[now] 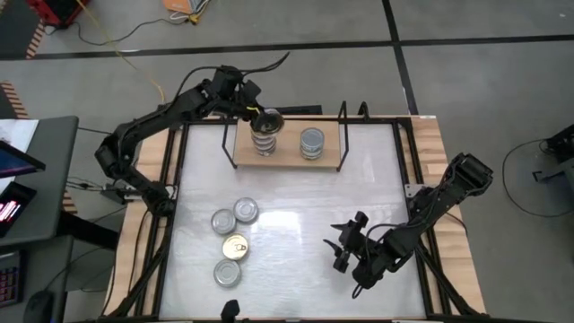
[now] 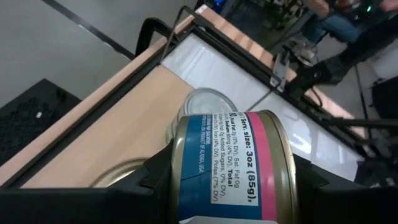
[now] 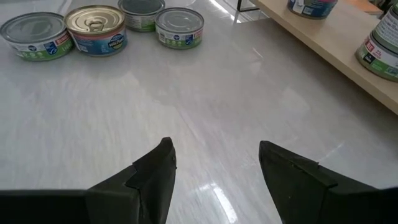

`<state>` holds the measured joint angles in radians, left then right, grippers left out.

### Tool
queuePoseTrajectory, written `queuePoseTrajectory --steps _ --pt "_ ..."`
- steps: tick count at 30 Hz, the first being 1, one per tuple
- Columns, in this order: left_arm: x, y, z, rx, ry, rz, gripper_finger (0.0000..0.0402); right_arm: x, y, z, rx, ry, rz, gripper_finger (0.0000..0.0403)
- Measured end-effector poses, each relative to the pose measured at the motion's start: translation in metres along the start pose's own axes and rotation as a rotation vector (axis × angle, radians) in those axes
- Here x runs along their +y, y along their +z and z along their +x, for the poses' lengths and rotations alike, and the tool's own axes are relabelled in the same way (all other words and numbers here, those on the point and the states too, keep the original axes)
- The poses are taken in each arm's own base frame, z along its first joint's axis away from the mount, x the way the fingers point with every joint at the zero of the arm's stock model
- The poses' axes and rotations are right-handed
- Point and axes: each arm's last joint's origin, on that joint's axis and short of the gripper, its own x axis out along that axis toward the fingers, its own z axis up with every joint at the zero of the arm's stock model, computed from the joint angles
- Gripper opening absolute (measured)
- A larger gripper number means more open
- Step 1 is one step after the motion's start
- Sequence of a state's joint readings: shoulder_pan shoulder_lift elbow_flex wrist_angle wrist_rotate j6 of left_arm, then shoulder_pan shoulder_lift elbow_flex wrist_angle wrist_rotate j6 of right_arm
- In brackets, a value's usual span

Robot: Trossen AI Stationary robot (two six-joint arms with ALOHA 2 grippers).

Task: Stack canned seafood by type on shelf
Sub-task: Stack the blue-pink tuna can on top of the other blue-pink tuna can on the shelf

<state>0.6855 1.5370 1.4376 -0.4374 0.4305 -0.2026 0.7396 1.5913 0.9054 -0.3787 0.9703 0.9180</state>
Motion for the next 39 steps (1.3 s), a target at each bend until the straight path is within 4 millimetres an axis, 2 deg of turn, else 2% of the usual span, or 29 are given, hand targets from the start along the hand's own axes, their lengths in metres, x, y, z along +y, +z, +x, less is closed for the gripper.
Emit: queuePoseTrajectory --steps 15,19,32,39 --pt "0.009 -0.005 -0.005 0.063 -0.026 -0.038 0.0187 0.000 0.000 0.000 0.000 0.000 0.009 0.0260" --pt "0.011 -0.010 -0.001 0.103 -0.001 -0.046 0.0203 0.000 0.000 0.000 0.000 0.000 0.017 0.0260" --pt "0.009 -0.001 -0.008 0.068 -0.004 -0.021 0.0291 0.000 0.000 0.000 0.001 0.000 0.017 0.0260" --pt "0.007 0.001 -0.011 0.078 0.004 -0.019 0.0297 0.000 0.000 0.000 0.001 0.000 0.017 0.0260"
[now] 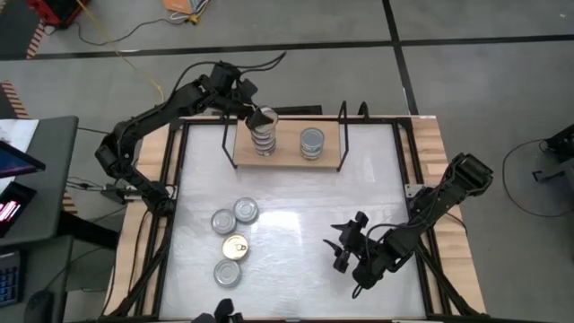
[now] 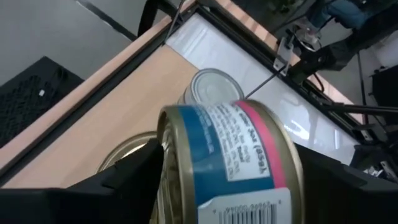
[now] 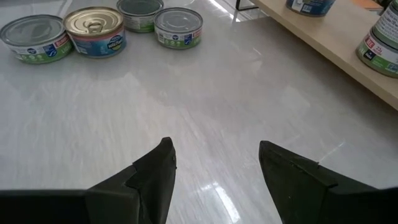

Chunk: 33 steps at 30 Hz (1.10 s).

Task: Stack canned seafood by type on shelf
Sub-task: Stack the blue-pink tuna can on top of the other blue-pink tuna can on the shelf

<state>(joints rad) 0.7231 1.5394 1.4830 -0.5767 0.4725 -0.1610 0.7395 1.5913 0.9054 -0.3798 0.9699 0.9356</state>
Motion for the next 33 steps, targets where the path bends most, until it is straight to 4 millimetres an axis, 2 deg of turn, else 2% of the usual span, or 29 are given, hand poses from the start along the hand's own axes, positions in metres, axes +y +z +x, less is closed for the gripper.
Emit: queuePoseTrajectory --steps 6,15,23,33 --pt "0.007 0.000 -0.003 0.002 0.017 -0.023 0.0262 0.000 0.000 0.000 0.000 0.000 0.000 0.0260" --pt "0.023 0.003 -0.013 -0.013 0.006 -0.077 0.0172 0.000 0.000 0.000 0.000 0.000 0.001 0.0260" --pt "0.027 0.003 -0.015 -0.020 0.006 -0.106 0.0172 0.000 0.000 0.000 0.000 0.000 0.001 0.0260" --pt "0.026 0.004 -0.016 -0.013 -0.073 -0.109 0.0175 0.000 0.000 0.000 0.000 0.000 0.001 0.0260"
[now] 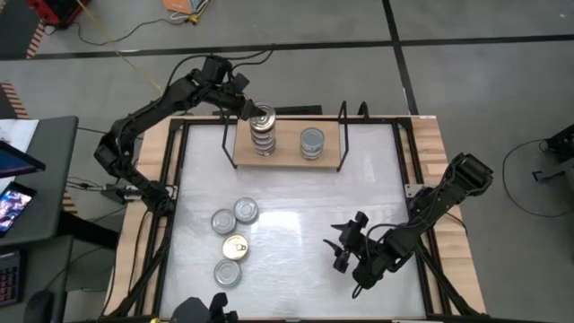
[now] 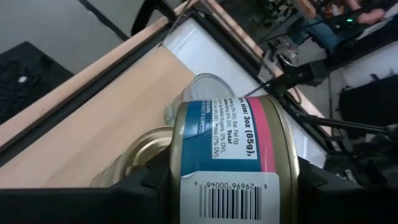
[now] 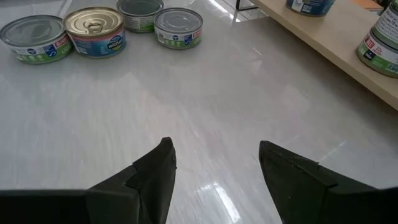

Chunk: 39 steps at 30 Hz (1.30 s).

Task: Stack canned seafood by type on shelf
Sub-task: Stack the blue-pink tuna can on top of the other blue-pink tuna can on the shelf

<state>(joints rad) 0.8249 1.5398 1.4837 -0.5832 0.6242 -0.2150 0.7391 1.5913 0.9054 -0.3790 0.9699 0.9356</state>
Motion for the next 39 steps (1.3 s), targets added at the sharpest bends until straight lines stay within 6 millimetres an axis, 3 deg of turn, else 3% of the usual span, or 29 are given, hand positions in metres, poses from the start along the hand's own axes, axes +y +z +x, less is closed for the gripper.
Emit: queuePoseTrajectory --steps 8,27,34,39 --pt "-0.012 -0.002 0.008 0.008 -0.016 0.038 0.0175 0.000 0.000 0.000 0.000 0.000 0.000 0.0260" --pt "-0.016 -0.006 0.018 0.030 0.013 0.060 0.0176 0.000 0.000 0.000 0.000 0.000 0.000 0.0260" --pt "-0.009 -0.005 0.033 0.053 -0.063 0.038 0.0176 0.000 0.000 0.000 -0.001 0.001 0.002 0.0260" --pt "-0.004 -0.004 0.030 0.050 -0.050 0.020 0.0177 0.000 0.000 0.000 0.000 0.000 -0.001 0.0260"
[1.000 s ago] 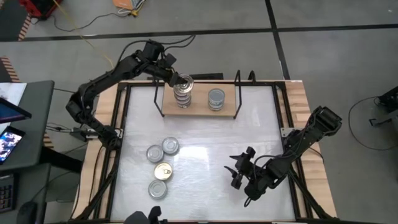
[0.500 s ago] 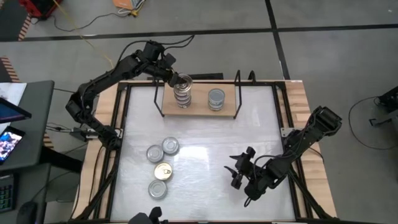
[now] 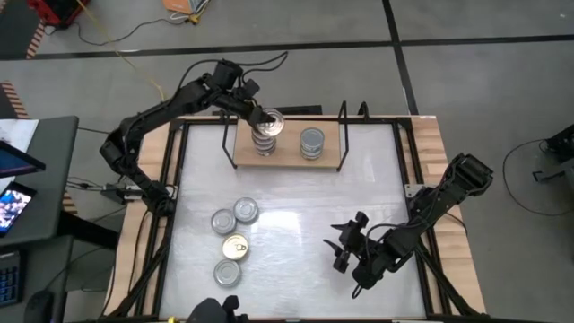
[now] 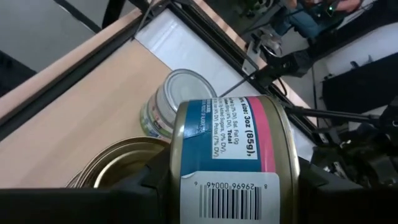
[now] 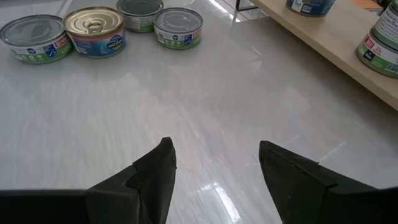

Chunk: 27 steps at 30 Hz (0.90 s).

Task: Stack canned seafood by type on shelf
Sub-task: Stack the blue-pink tuna can on top of the other blue-pink tuna can on the shelf

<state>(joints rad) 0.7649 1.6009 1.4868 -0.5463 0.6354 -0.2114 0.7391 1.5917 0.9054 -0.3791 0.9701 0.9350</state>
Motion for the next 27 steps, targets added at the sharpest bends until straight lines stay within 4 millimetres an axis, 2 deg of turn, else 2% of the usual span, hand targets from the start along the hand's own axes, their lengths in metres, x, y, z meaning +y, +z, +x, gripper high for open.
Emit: queuePoseTrajectory --steps 13,23,27 --pt "0.007 -0.004 -0.006 0.044 0.005 -0.017 0.0181 0.000 0.000 0.000 -0.002 0.002 0.005 0.0260" --pt "0.012 -0.009 -0.003 0.072 0.087 0.004 0.0234 0.000 0.000 0.000 -0.002 0.003 0.005 0.0260" --pt "0.011 -0.008 -0.003 0.063 0.065 0.004 0.0253 0.000 0.000 0.000 -0.002 0.003 0.005 0.0260"
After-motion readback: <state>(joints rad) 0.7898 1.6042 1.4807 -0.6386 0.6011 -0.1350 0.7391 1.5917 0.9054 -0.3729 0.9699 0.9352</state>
